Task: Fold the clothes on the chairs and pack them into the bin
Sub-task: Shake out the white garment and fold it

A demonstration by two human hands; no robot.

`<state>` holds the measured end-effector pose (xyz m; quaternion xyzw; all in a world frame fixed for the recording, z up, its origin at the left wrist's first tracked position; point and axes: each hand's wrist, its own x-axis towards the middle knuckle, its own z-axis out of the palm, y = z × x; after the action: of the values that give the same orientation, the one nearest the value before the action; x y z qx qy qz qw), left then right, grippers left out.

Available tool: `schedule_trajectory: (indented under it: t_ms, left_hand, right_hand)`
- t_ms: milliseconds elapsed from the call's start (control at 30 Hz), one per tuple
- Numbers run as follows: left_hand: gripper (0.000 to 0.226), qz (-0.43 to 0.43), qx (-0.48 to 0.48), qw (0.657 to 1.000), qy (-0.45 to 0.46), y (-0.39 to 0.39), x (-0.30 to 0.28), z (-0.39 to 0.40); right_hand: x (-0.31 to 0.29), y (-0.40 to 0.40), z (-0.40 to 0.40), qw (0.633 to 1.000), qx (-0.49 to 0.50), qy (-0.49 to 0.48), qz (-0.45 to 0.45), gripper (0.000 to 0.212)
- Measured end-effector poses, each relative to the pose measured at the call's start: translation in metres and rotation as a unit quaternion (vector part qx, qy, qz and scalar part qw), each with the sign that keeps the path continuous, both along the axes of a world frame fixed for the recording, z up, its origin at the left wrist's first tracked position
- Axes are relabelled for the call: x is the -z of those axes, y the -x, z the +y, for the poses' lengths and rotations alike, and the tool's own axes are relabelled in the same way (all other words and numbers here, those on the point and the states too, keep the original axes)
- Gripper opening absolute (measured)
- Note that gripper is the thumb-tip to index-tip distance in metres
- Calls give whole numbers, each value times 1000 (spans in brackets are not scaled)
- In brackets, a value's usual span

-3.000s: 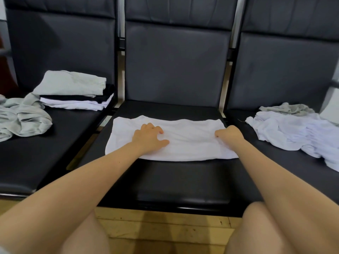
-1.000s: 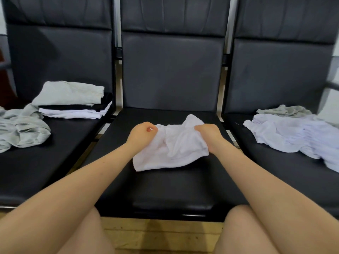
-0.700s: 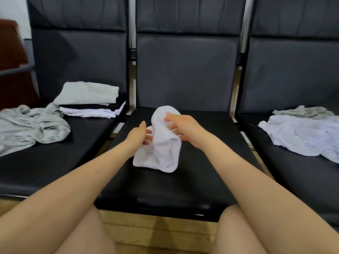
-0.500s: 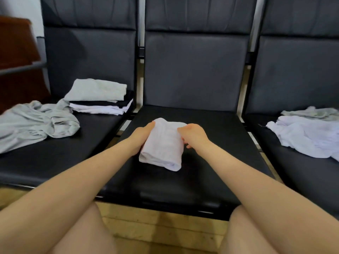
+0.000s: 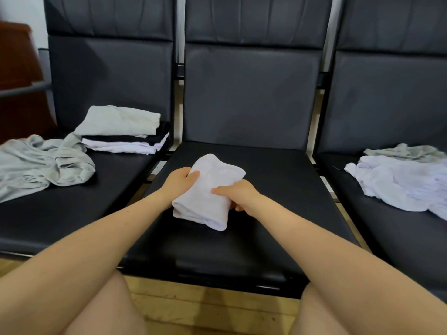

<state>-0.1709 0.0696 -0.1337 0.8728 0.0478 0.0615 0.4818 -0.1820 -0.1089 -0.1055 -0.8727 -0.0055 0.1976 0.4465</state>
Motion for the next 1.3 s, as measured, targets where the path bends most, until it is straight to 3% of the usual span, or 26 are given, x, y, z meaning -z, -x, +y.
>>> schedule_trajectory:
  t_ms: [100, 233, 367, 533, 633, 733, 867, 1067, 1300]
  left_hand:
    - [29, -16, -6, 1000, -2, -1, 1, 1]
    - [39, 25, -10, 999, 39, -1, -2, -6]
    - [70, 98, -6, 985, 140, 4, -13, -10]
    - [101, 200, 111, 939, 257, 10, -21, -13]
    - [80, 177, 146, 882, 411, 15, -28, -24]
    - [59, 89, 157, 855, 487, 17, -37, -30]
    - [42, 56, 78, 860, 500, 16, -40, -30]
    - [39, -5, -51, 850, 524, 12, -52, -21]
    - [35, -50, -74, 829, 552, 19, -51, 12]
  right_hand:
    - [2, -4, 2, 990, 32, -135, -27, 48]
    - [-3, -10, -8, 973, 61, -204, -85, 58]
    - [-11, -11, -25, 950, 83, -289, -85, 51]
    - [-25, -10, -40, 924, 61, -374, -49, 42]
    - [-28, -8, -45, 926, 19, -377, -21, 39]
    - [-28, -6, -44, 943, -20, -332, -22, 36]
    - [-20, -5, -39, 953, -12, -302, -36, 44]
    - [4, 2, -25, 955, -56, -271, 103, 53]
    - [7, -17, 6, 911, 29, -391, 130, 49]
